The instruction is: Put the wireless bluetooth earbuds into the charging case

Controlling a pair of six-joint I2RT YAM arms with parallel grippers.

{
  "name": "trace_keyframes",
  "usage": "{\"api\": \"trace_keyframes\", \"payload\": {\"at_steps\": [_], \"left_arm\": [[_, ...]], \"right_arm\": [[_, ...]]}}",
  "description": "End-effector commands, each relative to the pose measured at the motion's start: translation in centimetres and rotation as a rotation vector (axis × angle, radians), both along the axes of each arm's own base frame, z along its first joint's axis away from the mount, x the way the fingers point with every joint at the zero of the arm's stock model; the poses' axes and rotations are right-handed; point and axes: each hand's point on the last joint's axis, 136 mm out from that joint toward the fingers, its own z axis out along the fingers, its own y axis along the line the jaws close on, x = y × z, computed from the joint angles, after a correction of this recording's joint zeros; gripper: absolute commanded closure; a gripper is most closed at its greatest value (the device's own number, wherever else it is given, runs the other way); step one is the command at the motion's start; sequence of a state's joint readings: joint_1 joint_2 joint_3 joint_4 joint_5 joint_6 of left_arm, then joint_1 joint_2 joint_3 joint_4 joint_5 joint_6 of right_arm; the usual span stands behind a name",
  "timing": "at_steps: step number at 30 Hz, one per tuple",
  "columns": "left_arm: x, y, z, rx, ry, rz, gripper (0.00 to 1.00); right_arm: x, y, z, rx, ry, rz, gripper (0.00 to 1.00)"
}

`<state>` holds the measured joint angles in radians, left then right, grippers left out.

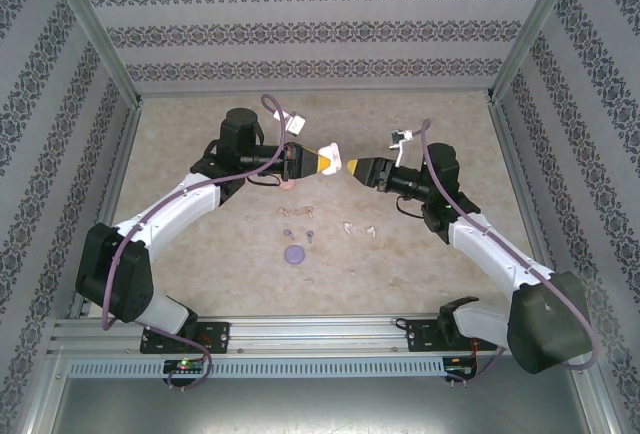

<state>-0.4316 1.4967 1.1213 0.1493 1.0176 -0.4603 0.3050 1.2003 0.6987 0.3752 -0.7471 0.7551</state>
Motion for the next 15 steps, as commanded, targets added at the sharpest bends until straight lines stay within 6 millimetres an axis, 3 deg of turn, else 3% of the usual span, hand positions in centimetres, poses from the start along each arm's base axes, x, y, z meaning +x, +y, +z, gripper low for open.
{"api": "trace_keyframes", "payload": {"at_steps": [1,15], "left_arm": [[-0.2,-0.6,0.4,-0.035,-0.026,-0.027,1.00],[0.0,-1.0,0.8,-0.049,-0.036,-0.021,1.00]], "right_arm": [[0.0,1.3,3.3,0.069,-0.075,0.049,0.49],[0.4,2.5,2.0,0.065,-0.052,0.052,0.57]]}}
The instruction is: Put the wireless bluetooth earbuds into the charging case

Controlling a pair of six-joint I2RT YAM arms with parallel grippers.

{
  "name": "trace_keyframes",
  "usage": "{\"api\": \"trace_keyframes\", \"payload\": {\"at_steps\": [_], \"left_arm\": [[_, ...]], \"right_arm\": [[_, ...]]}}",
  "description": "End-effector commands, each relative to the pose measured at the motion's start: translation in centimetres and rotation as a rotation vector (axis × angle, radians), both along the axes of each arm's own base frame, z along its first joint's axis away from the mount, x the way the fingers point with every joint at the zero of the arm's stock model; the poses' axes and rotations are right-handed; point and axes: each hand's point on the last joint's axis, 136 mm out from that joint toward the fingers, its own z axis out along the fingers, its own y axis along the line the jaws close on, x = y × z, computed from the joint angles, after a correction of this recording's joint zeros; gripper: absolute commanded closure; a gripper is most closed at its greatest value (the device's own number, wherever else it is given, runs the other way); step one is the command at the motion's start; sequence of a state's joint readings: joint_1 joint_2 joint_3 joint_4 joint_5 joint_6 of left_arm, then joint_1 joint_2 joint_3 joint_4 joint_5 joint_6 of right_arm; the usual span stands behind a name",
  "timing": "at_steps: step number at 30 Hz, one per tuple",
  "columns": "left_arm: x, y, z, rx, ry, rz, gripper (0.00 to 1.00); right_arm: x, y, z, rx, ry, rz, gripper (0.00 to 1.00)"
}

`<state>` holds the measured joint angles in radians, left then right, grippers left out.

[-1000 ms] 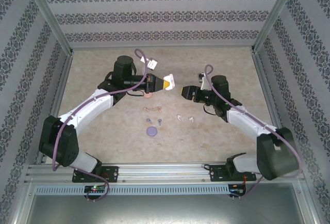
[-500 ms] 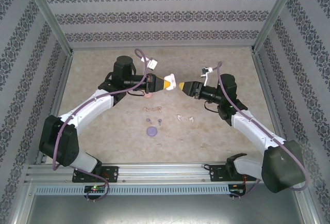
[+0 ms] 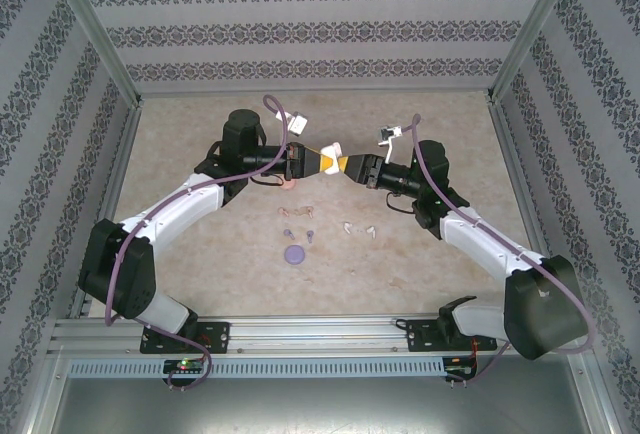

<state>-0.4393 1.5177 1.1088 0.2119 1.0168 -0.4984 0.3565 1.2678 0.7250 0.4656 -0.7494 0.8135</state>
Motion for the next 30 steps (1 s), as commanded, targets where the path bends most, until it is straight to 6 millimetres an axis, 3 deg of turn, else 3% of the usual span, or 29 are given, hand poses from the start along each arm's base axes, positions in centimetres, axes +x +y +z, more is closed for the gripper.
{"api": "trace_keyframes", "payload": {"at_steps": [1,6,16,30], "left_arm": [[-0.30,-0.46,1.23,-0.032,-0.050,-0.020,1.00],[-0.38,-0.48,1.53,-0.037,-0.055,-0.020,1.00],[-0.28,-0.67,1.64,-0.047,-0.062,-0.012,1.00],[0.45,-0.90,1.54,-0.061,-0.062,0.016,1.00]], "right_arm": [[0.11,0.24,1.38,0.022,-0.055,0.000,0.58],[0.31,0.05,0.78,0.021,-0.042,-0.012,0.64],[0.37,0.56,1.45,0.063,-0.041,0.021,0.70],[0.22,0.53,1.05,0.074,-0.035,0.022,0.91]]}}
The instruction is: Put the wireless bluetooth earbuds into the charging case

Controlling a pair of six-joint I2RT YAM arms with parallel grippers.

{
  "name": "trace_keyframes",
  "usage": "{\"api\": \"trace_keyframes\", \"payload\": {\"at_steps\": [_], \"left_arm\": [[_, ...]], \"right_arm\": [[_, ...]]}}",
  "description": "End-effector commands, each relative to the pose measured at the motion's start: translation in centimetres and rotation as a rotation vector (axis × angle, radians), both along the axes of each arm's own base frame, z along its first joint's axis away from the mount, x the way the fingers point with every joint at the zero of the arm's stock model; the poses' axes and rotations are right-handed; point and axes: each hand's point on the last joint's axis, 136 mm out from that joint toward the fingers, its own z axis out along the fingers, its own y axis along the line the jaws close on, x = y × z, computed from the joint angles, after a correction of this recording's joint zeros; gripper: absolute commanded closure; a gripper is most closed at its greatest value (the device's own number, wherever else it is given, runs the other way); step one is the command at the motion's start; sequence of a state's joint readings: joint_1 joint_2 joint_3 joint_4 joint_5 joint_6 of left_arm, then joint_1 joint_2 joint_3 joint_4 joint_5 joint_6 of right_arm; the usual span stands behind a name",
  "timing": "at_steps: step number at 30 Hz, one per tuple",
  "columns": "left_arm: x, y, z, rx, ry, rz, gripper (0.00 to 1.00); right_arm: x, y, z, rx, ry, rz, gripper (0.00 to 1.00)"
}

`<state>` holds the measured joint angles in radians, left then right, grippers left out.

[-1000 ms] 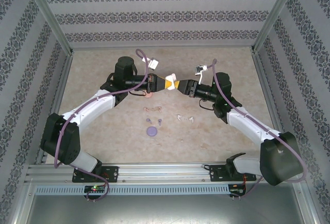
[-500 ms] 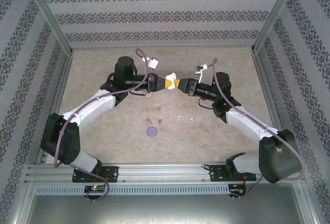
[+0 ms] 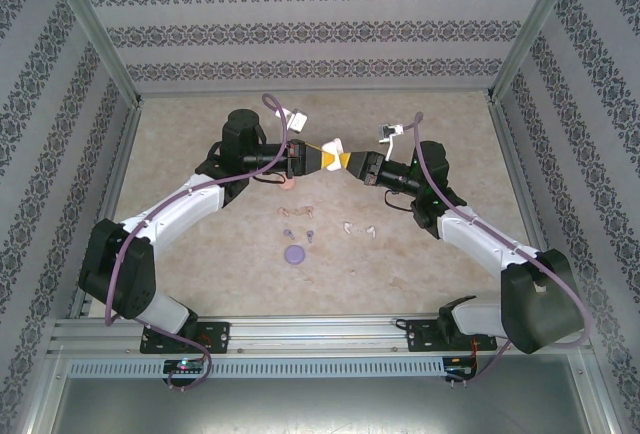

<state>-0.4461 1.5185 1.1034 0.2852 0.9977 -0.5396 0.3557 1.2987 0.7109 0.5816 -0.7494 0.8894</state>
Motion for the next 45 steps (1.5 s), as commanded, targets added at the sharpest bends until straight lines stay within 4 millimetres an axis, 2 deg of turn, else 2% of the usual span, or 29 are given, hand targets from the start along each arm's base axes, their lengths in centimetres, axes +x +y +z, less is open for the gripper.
{"api": "trace_keyframes", "payload": {"at_steps": [1,4,7,8,13,16,20,25,28,31,34,40,45], "left_arm": [[0.1,-0.7,0.5,-0.027,-0.037,0.000,1.00],[0.1,-0.8,-0.1,-0.020,-0.026,0.003,1.00],[0.5,-0.7,-1.0,-0.002,-0.012,0.028,1.00],[0.8,-0.6,-1.4,0.008,-0.006,0.043,0.97],[2.2,0.3,-3.3,0.104,0.005,0.136,0.53],[2.7,1.1,-3.5,0.172,-0.017,0.159,0.30],[3.1,2.5,-4.6,0.270,-0.017,0.153,0.16],[3.1,3.5,-5.4,0.377,-0.013,0.075,0.13],[2.8,3.5,-5.7,0.423,0.004,0.012,0.10],[2.4,3.4,-6.0,0.454,0.004,-0.042,0.10],[2.2,3.2,-6.3,0.476,0.017,-0.087,0.12],[1.6,2.3,-5.6,0.441,0.053,-0.194,0.25],[1.1,1.6,-5.0,0.398,0.070,-0.243,0.26]], "right_arm": [[-0.3,0.4,0.6,0.017,-0.039,0.030,0.94],[-0.2,0.4,0.9,0.020,-0.041,0.029,1.00],[0.0,0.3,1.1,0.022,-0.037,0.023,1.00],[0.1,0.3,1.2,0.021,-0.034,0.020,1.00],[0.9,-0.6,0.0,-0.025,0.014,-0.023,1.00],[1.6,-1.7,-1.3,-0.082,0.043,-0.051,1.00],[2.4,-3.1,-2.9,-0.166,0.064,-0.050,1.00],[3.2,-4.1,-4.3,-0.301,0.058,-0.002,1.00],[3.2,-4.2,-5.4,-0.417,0.063,0.039,1.00],[3.1,-4.2,-5.8,-0.460,0.053,0.076,1.00],[2.4,-3.7,-5.3,-0.443,0.031,0.129,1.00],[0.7,-2.7,-4.5,-0.410,0.016,0.233,1.00],[-0.2,-1.7,-4.3,-0.427,0.002,0.268,1.00]]}}
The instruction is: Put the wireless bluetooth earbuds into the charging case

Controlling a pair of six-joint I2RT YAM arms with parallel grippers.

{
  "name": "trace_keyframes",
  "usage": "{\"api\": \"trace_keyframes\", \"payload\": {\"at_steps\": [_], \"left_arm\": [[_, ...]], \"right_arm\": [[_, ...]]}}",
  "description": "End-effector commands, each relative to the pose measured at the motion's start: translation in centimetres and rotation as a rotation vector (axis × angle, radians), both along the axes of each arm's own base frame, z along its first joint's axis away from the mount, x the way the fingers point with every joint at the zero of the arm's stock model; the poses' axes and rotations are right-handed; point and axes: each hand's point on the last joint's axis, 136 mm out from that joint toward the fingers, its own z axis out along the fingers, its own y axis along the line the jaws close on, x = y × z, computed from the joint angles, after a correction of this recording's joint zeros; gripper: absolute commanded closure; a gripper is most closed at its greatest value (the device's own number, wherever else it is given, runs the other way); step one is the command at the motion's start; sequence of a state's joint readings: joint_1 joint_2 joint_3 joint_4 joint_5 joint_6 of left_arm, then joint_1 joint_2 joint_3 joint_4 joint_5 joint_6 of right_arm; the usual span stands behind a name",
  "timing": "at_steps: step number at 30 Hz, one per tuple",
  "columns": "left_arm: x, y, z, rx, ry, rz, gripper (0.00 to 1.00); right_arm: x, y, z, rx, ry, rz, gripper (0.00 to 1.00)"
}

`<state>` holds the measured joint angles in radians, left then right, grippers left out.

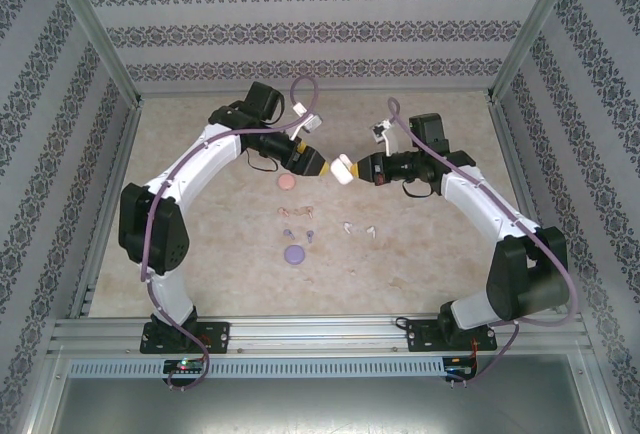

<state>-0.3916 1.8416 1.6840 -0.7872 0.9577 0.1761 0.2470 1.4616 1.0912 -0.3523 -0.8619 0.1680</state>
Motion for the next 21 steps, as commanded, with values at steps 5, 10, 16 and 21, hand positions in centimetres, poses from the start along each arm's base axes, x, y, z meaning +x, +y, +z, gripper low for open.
{"api": "trace_keyframes", "payload": {"at_steps": [5,10,16,21], "left_arm": [[-2.2,-1.0,1.9,-0.081,0.042,-0.100,0.27],[-2.9,-1.4,2.0,-0.084,0.046,-0.125,0.33],[-3.1,-1.7,1.5,-0.089,0.064,-0.141,0.37],[-3.2,-2.0,1.4,-0.091,0.068,-0.153,0.39]], "right_arm": [[-1.0,1.9,1.2,-0.004,-0.040,0.093,1.00],[-0.9,2.2,1.4,-0.003,-0.048,0.093,1.00],[-0.7,2.2,1.9,0.004,-0.055,0.092,1.00],[-0.7,2.5,1.9,0.003,-0.056,0.097,1.00]]}}
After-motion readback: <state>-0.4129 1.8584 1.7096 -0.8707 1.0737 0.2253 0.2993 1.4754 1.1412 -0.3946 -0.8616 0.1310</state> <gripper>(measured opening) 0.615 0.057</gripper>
